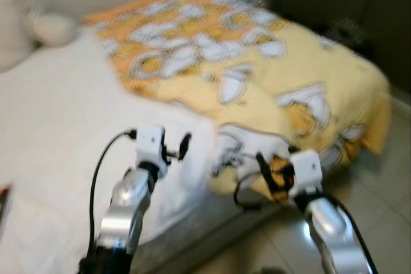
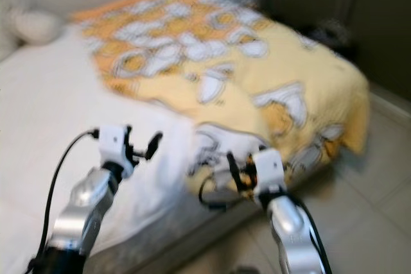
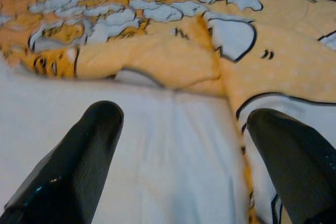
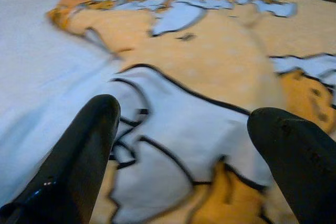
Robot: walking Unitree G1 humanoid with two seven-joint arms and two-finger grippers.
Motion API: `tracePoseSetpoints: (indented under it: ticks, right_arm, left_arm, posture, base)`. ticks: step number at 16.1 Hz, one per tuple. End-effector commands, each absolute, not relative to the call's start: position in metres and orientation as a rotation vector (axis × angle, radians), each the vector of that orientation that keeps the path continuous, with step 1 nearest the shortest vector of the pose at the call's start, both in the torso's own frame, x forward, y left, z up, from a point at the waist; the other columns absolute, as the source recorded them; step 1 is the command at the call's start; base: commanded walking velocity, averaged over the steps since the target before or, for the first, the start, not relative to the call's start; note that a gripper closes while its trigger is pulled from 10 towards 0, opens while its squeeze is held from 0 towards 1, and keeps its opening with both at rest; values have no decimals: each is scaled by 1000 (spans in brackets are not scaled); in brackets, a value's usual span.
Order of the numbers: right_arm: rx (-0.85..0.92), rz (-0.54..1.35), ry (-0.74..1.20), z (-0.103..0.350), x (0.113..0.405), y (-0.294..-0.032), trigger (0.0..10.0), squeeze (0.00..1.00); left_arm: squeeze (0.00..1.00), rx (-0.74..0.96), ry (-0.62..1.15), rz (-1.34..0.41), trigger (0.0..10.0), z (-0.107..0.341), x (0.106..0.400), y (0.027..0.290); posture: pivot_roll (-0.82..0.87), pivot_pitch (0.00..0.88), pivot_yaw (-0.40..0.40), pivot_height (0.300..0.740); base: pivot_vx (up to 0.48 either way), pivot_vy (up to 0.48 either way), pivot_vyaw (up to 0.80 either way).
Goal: Clean up the room
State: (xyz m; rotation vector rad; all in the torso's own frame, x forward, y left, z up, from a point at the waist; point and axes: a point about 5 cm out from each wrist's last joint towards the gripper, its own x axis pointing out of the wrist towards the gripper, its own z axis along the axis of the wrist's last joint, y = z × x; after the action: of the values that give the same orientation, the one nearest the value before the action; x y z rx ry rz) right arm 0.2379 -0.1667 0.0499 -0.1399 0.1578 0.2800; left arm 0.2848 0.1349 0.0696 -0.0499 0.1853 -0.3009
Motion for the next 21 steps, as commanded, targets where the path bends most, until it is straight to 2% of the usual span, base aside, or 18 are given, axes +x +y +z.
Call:
tracePoseSetpoints:
  ticks: [1, 3, 6, 8, 11, 13, 15, 21]
  right_arm:
    - [-122, 307, 163, 50, 231, -164, 10000, 275]
    - [-133, 343, 198, 46, 211, -169, 10000, 275]
    - [-173, 336, 239, 48, 184, -185, 10000, 282]
    - [-207, 294, 274, 48, 164, -202, 10000, 290]
    - [-189, 282, 297, 51, 145, -201, 10000, 298]
    - [-209, 337, 296, 53, 136, -195, 10000, 294]
    - [-206, 313, 312, 50, 133, -198, 10000, 294]
    - [-184, 309, 329, 56, 122, -195, 10000, 290]
  left_arm:
    - [0, -80, 254, -356, 10000, 60, 287, 131]
    - [0, -146, 337, -428, 10000, 48, 293, 121]
    - [0, -244, 397, -524, 10000, 41, 295, 104]
    - [0, -229, 381, -625, 10000, 43, 294, 88]
    - [0, -162, 404, -700, 10000, 34, 288, 76]
    - [0, -172, 424, -709, 10000, 30, 289, 68]
    - [0, -110, 436, -697, 10000, 26, 291, 63]
    - [0, -74, 450, -566, 10000, 20, 300, 78]
  posture:
    - [-225, 0, 138, 732]
    - [-235, 5, 128, 732]
    - [-271, 81, 132, 732]
    - [-302, 109, 148, 732]
    - [-323, 154, 159, 732]
    - [-332, 190, 190, 732]
    - [-330, 228, 201, 732]
    - [-337, 275, 205, 732]
  base:
    - [0, 0, 0]
    - [0, 0, 0]
    - [0, 0, 0]
    - [0, 0, 0]
    - [0, 0, 0]
    - [0, 0, 0]
    - [0, 0, 0]
    - [0, 0, 0]
